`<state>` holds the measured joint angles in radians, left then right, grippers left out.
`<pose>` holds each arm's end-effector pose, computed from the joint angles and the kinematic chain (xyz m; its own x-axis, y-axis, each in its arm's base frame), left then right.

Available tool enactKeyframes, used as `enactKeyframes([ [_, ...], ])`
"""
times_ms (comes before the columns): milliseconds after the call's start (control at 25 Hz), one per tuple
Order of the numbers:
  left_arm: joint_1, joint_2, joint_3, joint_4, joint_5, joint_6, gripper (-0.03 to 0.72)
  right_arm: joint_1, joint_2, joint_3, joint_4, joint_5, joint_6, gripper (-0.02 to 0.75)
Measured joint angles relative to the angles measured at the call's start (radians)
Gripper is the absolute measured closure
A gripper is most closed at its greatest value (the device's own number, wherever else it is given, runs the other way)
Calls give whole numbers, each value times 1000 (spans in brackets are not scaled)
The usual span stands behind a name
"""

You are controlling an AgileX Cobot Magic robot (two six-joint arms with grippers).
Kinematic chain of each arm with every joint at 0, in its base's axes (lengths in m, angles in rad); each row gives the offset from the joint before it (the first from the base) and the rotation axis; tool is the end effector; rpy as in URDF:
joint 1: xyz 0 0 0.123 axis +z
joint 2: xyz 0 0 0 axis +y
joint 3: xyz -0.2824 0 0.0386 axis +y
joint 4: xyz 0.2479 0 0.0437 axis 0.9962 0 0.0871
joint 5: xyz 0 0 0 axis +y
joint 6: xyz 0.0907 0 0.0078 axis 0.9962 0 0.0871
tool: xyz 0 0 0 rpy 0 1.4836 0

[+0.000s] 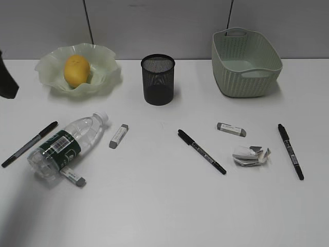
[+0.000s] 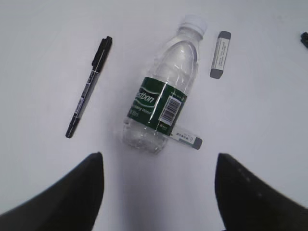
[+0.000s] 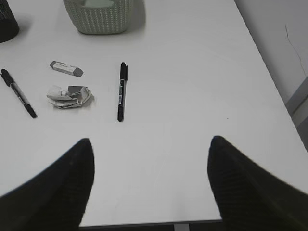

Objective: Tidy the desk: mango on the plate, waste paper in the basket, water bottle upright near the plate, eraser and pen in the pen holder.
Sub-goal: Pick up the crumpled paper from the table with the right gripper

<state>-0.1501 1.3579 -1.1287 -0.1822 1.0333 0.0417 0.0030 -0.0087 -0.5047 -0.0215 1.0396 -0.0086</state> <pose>0.2594 -0.0536 0.3106 -0.9192 0.0867 -0.3840 0.1602 0.9735 -0.1635 -0.0059 -0.0017 0.2802 -0.4251 -0.0208 -0.9049 0.0055 0.9997 -0.0255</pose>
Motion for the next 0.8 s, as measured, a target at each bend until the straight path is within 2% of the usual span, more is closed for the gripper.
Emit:
enactKeyframes([
  [280, 0, -349, 333, -17, -230, 0, 144, 0, 0, 0, 0, 1, 0, 154],
  [440, 0, -557, 473, -17, -302, 0, 144, 0, 0, 0, 0, 1, 0, 154],
  [600, 0, -784, 540, -13, -313, 0, 144, 0, 0, 0, 0, 1, 0, 154],
  [800, -1, -988, 548, 4, -243, 0, 144, 0, 0, 0, 0, 1, 0, 154],
])
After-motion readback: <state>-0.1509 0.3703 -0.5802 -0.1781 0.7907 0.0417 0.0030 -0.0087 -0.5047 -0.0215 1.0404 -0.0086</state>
